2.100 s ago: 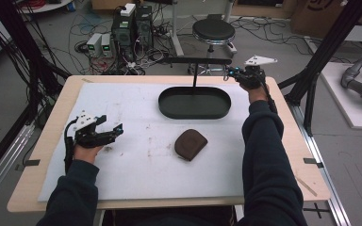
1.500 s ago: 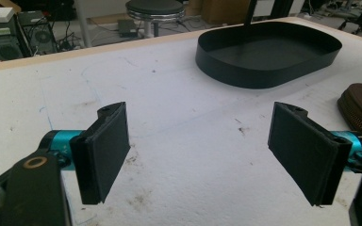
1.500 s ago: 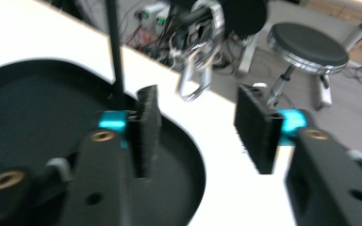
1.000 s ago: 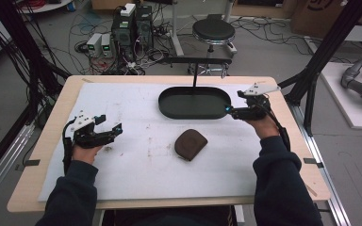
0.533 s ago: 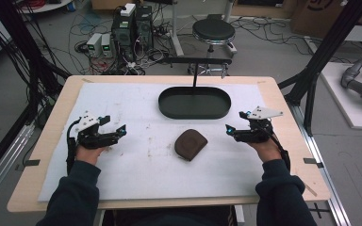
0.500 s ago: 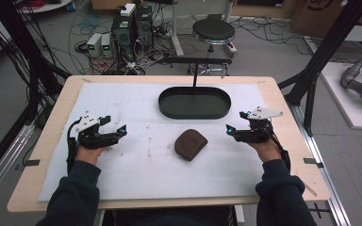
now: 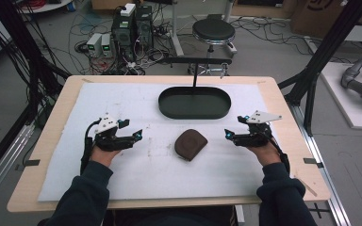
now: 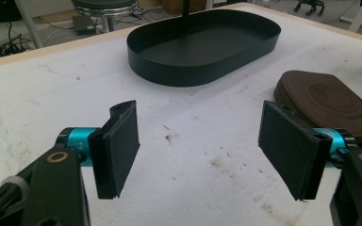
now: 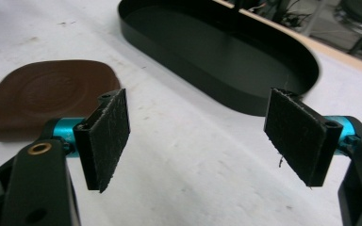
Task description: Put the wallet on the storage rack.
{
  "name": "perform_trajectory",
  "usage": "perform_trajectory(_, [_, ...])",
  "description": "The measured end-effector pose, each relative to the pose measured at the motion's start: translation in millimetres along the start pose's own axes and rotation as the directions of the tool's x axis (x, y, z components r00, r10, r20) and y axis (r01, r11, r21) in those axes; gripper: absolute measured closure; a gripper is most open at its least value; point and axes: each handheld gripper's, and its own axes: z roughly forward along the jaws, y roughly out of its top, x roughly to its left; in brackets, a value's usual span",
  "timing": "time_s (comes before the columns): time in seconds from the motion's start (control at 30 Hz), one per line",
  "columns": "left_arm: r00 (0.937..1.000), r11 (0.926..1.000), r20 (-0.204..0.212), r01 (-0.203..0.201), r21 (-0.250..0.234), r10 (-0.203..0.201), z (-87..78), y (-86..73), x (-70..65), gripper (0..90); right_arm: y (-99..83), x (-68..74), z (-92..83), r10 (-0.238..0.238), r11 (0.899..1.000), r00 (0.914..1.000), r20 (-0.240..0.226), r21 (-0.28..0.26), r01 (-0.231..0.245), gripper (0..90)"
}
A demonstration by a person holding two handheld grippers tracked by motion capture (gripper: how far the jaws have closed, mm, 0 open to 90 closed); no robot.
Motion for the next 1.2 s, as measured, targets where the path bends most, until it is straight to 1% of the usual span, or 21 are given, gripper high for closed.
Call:
perform_trajectory(0.1, [1.0,1.0,-0.003,0.003,-0.001,-0.003,0.9,-0.5,0.3,29.3,0.0,6.3,7.1,-0.005,1.0,0.9997,-0.023,0.011,0.005,23.1])
perform_trajectory(0.13, [1.0,1.0,-0.005,0.004,-0.003,-0.004,0.6,-0.5,0.7,29.4,0.1,10.4,11.8,-0.002,1.0,0.9993,-0.038,0.016,0.003,23.0])
perform_trajectory(0.17, [1.0,1.0,-0.007,0.002,-0.002,-0.002,0.0,-0.5,1.3,29.3,0.7,20.7,23.4,-0.006,0.999,0.9972,-0.075,0.034,0.008,23.2])
perform_trajectory(0.2, [1.0,1.0,-0.007,0.003,-0.003,-0.003,-0.2,-0.4,1.7,29.3,1.4,26.6,29.4,-0.012,0.999,0.9961,-0.088,0.034,0.015,23.8])
perform_trajectory(0.23, [0.9999,1.0,-0.011,0.004,-0.002,-0.004,-0.3,-0.6,1.8,29.3,1.4,26.6,29.4,-0.012,0.999,0.9961,-0.088,0.034,0.015,23.8])
perform_trajectory(0.3, [0.9999,1.0,-0.012,0.001,0.0,-0.001,-0.2,-0.8,1.8,29.3,4.8,39.1,39.8,-0.027,0.999,0.9917,-0.126,0.043,0.033,25.4])
perform_trajectory(0.37, [0.9999,1.0,-0.013,-0.003,0.002,0.003,-0.5,-1.0,2.0,29.4,9.9,50.6,46.4,-0.051,0.998,0.9873,-0.151,0.028,0.056,27.1])
perform_trajectory(0.47, [0.9999,1.0,-0.017,0.0,-0.001,0.0,-1.1,-1.4,3.0,29.3,16.0,63.9,52.3,-0.064,0.998,0.9799,-0.189,0.005,0.066,29.8])
perform_trajectory(0.5, [0.9998,1.0,-0.018,0.005,-0.001,-0.005,-1.2,-1.6,3.2,29.3,18.1,71.7,57.6,-0.075,0.997,0.9754,-0.207,0.006,0.078,29.8])
perform_trajectory(0.6, [0.9997,1.0,-0.024,0.008,-0.003,-0.008,-1.6,-1.8,4.3,29.3,19.8,78.3,64.9,-0.093,0.995,0.9726,-0.213,0.01,0.097,29.7])
perform_trajectory(0.63, [0.9996,0.9999,-0.026,0.009,-0.004,-0.01,-1.5,-1.8,4.5,29.3,22.2,84.5,74.2,-0.095,0.995,0.9695,-0.226,0.01,0.099,28.6])
perform_trajectory(0.73, [0.9994,0.9999,-0.034,0.011,-0.005,-0.011,-2.0,-1.8,5.6,29.3,26.6,92.0,84.4,-0.103,0.994,0.9663,-0.236,0.02,0.111,28.2])
perform_trajectory(0.9, [0.9984,0.9997,-0.052,0.019,-0.012,-0.02,-5.4,-2.3,10.4,29.3,43.8,116.9,108.4,-0.158,0.985,0.9448,-0.287,0.026,0.173,28.9])
perform_trajectory(0.93, [0.9982,0.9997,-0.055,0.022,-0.014,-0.023,-6.3,-2.5,11.2,29.2,44.8,122.7,116.3,-0.17,0.98,0.9363,-0.307,0.052,0.195,31.6])
perform_trajectory(1.0, [0.9981,0.9997,-0.057,0.021,-0.015,-0.022,-8.0,-2.9,13.0,29.2,41.9,125.7,121.0,-0.205,0.965,0.9262,-0.316,0.09,0.244,36.4])
perform_trajectory(1.03, [0.9979,0.9996,-0.06,0.025,-0.017,-0.026,-8.7,-3.4,13.6,29.2,41.9,125.7,121.0,-0.205,0.965,0.9262,-0.316,0.09,0.244,36.4])
perform_trajectory(1.07, [0.9975,0.9994,-0.064,0.028,-0.019,-0.029,-10.1,-3.9,14.9,29.2,39.2,127.8,120.2,-0.26,0.944,0.9123,-0.316,0.114,0.309,40.9])
perform_trajectory(1.1, [0.9975,0.9994,-0.064,0.028,-0.019,-0.029,-10.1,-3.9,14.9,29.2,39.2,127.8,120.2,-0.26,0.944,0.9123,-0.316,0.114,0.309,40.9])
perform_trajectory(1.13, [0.9973,0.9993,-0.066,0.03,-0.021,-0.032,-11.0,-4.0,15.4,29.2,39.7,125.6,115.5,-0.321,0.921,0.8902,-0.323,0.112,0.373,48.9])
perform_trajectory(1.17, [0.9972,0.9993,-0.068,0.03,-0.022,-0.031,-12.0,-4.1,15.9,29.2,39.7,125.6,115.5,-0.321,0.921,0.8902,-0.323,0.112,0.373,48.9])
perform_trajectory(1.2, [0.997,0.9992,-0.07,0.032,-0.024,-0.033,-12.7,-4.0,16.2,29.2,39.2,123.7,113.0,-0.333,0.914,0.88,-0.339,0.115,0.39,50.9])
